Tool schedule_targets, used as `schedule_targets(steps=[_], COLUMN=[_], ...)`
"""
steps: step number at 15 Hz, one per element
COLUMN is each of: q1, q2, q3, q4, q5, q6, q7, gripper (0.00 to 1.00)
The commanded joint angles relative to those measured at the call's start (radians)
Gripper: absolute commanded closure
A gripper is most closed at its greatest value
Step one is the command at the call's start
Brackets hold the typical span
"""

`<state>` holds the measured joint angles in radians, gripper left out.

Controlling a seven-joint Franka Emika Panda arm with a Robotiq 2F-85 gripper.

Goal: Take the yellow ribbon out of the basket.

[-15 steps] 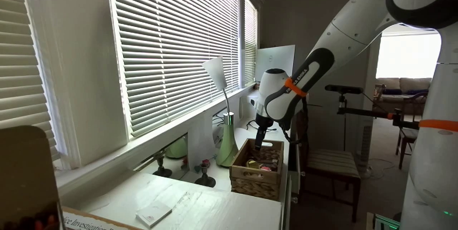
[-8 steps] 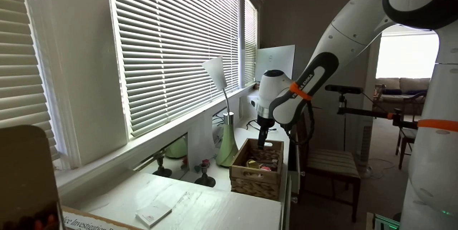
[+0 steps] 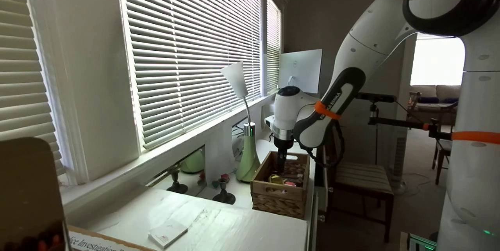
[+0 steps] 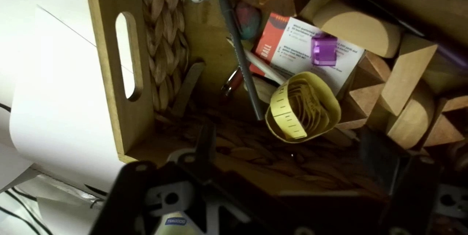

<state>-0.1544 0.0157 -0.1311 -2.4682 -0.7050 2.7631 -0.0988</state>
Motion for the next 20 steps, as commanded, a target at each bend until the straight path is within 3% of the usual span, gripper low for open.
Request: schedule_targets(steps=[1, 10, 17, 20], q1=[0.015, 0.019, 0.017, 0.016], q2=[0.056, 0.133, 0.18, 0.197], q3=[-0.003, -0.027, -0.031, -0.033], q4=[0.016, 0.067, 0.097, 0.113], q5=[-0.068, -0.422, -0.564, -0.647], q6=[0.028, 0.052, 0.074, 0.096], q7=[0.026, 0.251, 0.364, 0.424], gripper=[0.0, 0.03, 0.61, 0.71])
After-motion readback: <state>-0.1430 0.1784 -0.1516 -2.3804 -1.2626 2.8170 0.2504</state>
